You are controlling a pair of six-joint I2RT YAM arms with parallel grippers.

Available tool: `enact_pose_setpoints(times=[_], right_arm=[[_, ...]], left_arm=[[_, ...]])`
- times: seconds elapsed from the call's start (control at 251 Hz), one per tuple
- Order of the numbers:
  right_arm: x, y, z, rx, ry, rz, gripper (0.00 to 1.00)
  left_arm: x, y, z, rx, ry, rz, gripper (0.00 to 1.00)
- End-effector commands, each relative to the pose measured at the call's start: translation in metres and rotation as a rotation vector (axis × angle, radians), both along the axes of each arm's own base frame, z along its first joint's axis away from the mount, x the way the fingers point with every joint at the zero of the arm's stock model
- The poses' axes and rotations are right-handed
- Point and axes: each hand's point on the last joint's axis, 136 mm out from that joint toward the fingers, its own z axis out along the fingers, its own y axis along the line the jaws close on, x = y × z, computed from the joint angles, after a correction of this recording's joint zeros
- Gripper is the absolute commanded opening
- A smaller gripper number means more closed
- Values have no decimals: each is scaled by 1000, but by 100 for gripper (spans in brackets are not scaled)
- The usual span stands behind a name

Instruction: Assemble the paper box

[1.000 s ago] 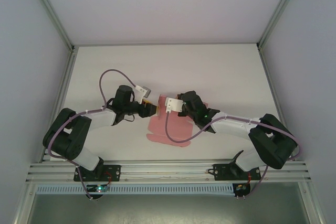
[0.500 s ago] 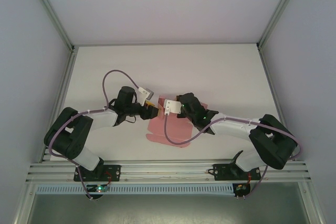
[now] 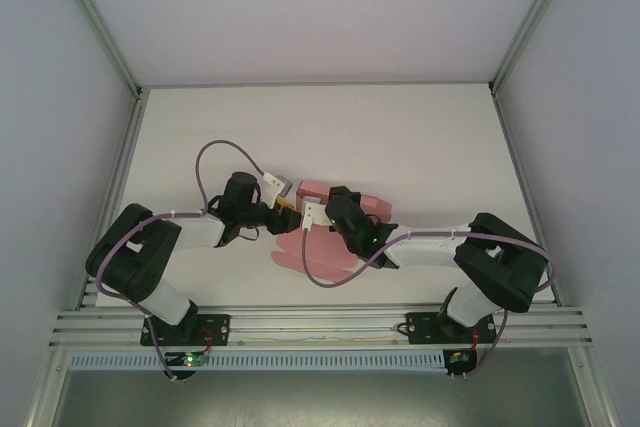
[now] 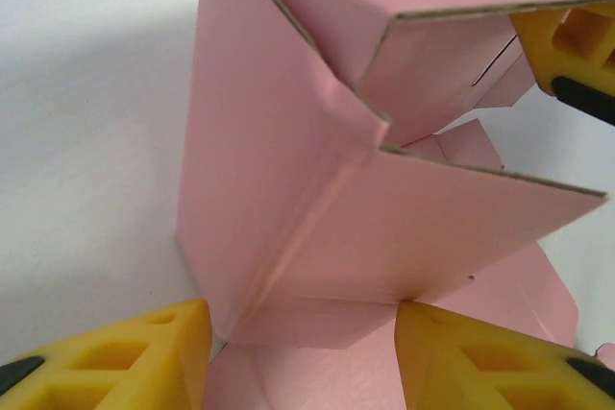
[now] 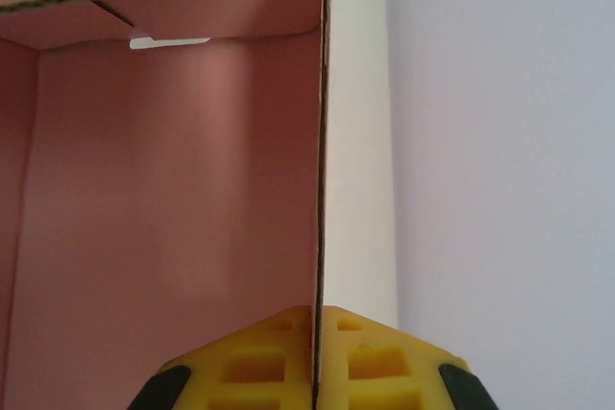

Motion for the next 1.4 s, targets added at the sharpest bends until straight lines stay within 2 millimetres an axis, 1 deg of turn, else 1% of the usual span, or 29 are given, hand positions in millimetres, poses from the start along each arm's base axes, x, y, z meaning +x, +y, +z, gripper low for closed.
enact_pose_setpoints(times=[0.0, 0.172, 0.255, 0.387, 0.475, 0.607, 0.746, 0.762, 0.818, 0.918, 1.077, 1.149, 1.297, 1.353, 1.397], right_arm=[[-12, -12, -26, -124, 33, 9, 0], [-19, -9, -28, -97, 75, 33, 0], [-20, -10, -27, -91, 77, 31, 0], [-21, -10, -29, -88, 88, 30, 0], [-21, -10, -30, -92, 97, 33, 0], [-21, -9, -32, -98, 104, 31, 0], [-23, -8, -32, -89, 114, 37, 0], [-23, -7, -32, -89, 114, 37, 0], [-23, -7, -31, -86, 114, 39, 0], [-24, -6, -30, -80, 119, 42, 0], [-26, -5, -32, -73, 140, 49, 0], [-27, -3, -34, -77, 148, 53, 0], [-28, -3, -35, -78, 162, 52, 0], [-29, -4, -35, -74, 169, 51, 0], [-29, -4, -35, -77, 175, 51, 0]], left_arm=[[5, -2, 6, -2, -82, 9, 52], [18, -1, 14, 13, -124, 43, 50], [20, -1, 16, 28, -144, 38, 50], [20, -2, 23, 16, -169, 28, 49], [21, -4, 26, 6, -174, 18, 46], [16, -12, 30, -26, -174, -40, 42], [10, -19, 39, -56, -185, -106, 41], [10, -20, 40, -59, -187, -109, 41], [13, -20, 41, -59, -190, -101, 33], [20, -19, 39, -39, -194, -74, 31], [37, -17, 28, -5, -161, -9, 32], [43, -17, 26, -3, -159, 16, 33], [53, -16, 25, 19, -189, 60, 33], [53, -16, 25, 25, -197, 62, 30], [54, -16, 25, 31, -203, 64, 29]])
